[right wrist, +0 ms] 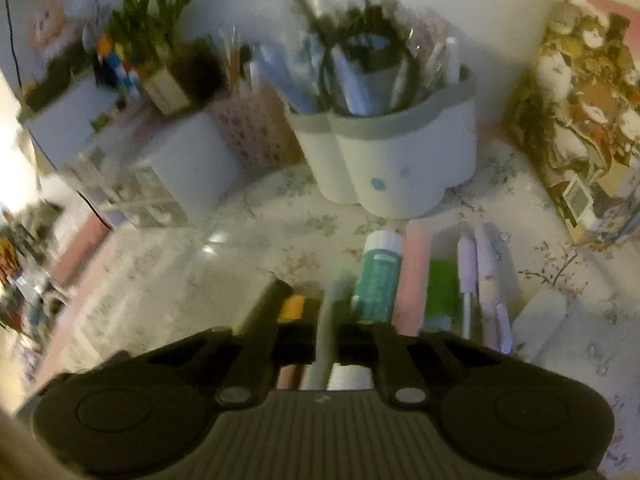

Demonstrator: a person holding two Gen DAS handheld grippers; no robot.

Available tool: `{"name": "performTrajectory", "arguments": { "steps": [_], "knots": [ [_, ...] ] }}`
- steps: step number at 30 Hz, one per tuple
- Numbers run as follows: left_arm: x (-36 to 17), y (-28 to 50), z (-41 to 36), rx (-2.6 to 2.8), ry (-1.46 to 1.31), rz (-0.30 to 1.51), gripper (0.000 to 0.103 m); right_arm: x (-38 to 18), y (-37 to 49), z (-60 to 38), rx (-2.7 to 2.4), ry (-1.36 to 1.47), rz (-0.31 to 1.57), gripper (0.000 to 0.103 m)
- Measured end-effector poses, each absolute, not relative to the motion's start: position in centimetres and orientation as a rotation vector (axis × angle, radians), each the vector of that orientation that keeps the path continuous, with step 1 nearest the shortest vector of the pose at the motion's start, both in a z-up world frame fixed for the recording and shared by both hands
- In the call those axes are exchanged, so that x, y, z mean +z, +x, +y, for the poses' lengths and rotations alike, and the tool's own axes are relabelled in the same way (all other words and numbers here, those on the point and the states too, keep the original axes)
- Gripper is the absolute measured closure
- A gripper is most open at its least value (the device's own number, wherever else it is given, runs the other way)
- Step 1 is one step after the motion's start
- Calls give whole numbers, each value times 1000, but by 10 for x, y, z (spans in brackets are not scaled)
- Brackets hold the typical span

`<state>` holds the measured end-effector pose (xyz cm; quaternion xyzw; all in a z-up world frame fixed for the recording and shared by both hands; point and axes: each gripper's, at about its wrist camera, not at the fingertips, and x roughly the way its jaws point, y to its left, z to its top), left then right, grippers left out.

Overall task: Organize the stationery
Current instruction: 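Lower the right gripper onto the white-and-green glue stick and close, then carry the glue stick with the right gripper into the clear box, release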

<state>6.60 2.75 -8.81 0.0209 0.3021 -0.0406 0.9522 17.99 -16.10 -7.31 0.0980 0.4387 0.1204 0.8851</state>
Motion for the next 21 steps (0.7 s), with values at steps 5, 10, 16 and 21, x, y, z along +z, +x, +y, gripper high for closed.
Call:
{"name": "performTrajectory", "arguments": {
  "steps": [5, 10, 16, 21],
  "knots": [
    [-88, 55, 25, -57, 29, 619, 30, -69, 178, -166, 209, 189, 906, 103],
    [-90, 49, 19, -27, 20, 601, 30, -63, 178, -173, 179, 156, 877, 101],
    [-94, 38, 8, -17, 19, 578, 30, -62, 178, -169, 103, 84, 908, 86],
    [-97, 39, 7, -27, 16, 594, 30, -72, 193, -161, 136, 74, 974, 79]
  ]
}}
